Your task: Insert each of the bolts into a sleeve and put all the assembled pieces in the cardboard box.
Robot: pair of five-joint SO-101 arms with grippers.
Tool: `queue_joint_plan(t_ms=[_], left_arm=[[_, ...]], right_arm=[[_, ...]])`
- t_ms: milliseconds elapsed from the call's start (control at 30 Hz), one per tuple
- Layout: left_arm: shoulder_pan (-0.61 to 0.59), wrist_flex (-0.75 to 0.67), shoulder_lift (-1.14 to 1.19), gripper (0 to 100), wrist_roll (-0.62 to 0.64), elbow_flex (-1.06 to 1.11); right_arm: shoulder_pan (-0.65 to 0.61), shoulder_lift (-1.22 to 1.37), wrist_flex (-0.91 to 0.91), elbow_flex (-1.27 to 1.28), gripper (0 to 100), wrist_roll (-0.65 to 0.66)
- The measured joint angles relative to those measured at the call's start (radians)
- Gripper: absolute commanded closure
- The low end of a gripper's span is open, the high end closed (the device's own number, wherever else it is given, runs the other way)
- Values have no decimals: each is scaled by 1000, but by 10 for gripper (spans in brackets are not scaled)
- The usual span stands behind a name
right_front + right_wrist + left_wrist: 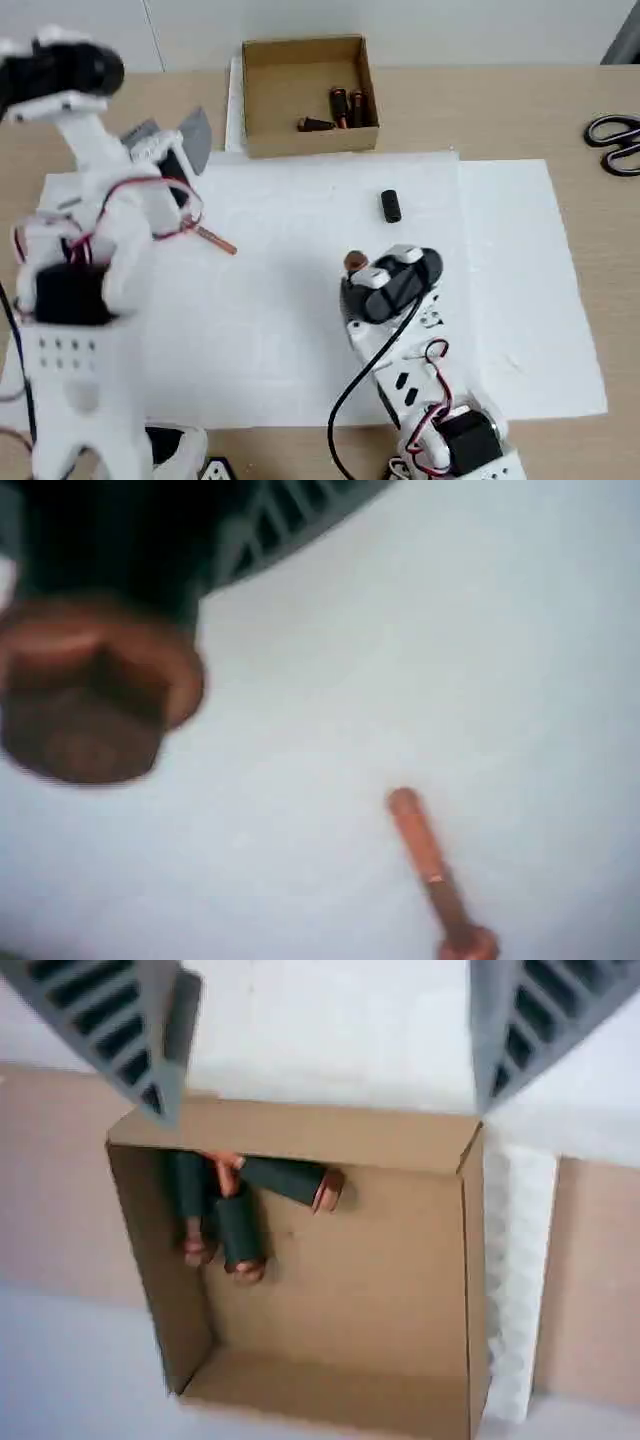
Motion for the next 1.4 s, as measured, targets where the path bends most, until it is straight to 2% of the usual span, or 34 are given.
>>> queue_joint_plan(t_ms=[167, 367, 533, 767, 1033, 1133, 1400], left_arm=[[0, 91, 150, 819, -6, -144], [0, 95, 247, 843, -9, -172], [0, 95, 313, 908, -12, -172], [11, 95, 318, 911, -12, -172], [14, 95, 328, 919, -12, -172], [14, 95, 328, 994, -12, -172], [14, 95, 328, 994, -12, -138]], right_arm=[[74, 130, 2, -6, 995, 0], [98, 434, 2, -193, 995, 0], [98, 767, 2, -446, 995, 0], [101, 1252, 2, -818, 995, 0], [175, 1801, 2, -1320, 995, 0], [193, 1967, 43, -1528, 995, 0], [190, 2337, 121, -2053, 994, 0]])
